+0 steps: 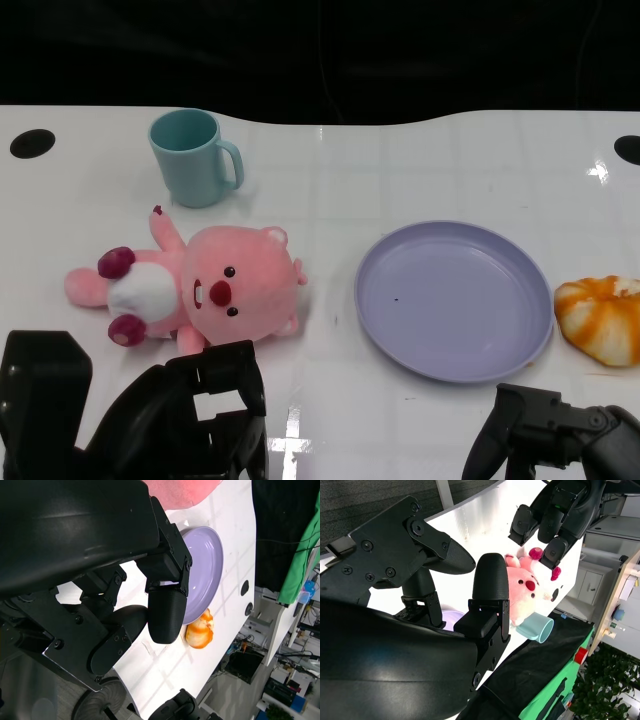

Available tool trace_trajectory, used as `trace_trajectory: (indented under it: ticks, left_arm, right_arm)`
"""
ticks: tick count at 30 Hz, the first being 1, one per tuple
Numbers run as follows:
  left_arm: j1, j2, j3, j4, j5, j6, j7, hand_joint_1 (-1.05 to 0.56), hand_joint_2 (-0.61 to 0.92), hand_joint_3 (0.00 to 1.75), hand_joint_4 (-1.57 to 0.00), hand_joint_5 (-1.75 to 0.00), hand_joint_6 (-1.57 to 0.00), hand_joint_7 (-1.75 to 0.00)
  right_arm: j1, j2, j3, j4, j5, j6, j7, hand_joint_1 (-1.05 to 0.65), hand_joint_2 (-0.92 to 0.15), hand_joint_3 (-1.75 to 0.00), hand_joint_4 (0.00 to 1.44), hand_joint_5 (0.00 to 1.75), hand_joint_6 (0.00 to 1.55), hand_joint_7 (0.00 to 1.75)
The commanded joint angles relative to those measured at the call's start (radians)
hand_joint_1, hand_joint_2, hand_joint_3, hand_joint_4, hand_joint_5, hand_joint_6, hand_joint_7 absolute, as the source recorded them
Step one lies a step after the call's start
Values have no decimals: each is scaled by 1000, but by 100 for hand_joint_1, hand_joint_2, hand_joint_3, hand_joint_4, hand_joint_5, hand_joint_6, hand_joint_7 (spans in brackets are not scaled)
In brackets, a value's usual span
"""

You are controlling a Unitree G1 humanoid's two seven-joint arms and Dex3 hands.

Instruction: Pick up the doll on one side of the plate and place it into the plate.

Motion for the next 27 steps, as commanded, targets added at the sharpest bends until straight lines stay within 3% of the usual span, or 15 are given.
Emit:
trace_trajectory:
  ticks: [1, 27]
  left_arm:
    - [-2, 10, 10, 6, 6, -5, 0, -20, 36, 140, -87, -175, -80, -161]
    - [-3, 10, 18, 11, -2, -6, -1, -19, 36, 140, -86, -175, -79, -161]
  right_arm:
    - [-3, -7, -7, 0, 6, -10, -2, -7, -50, -116, 67, 166, 61, 135]
    - [-4, -5, -4, 0, 2, -8, -4, -7, -50, -115, 67, 165, 61, 134]
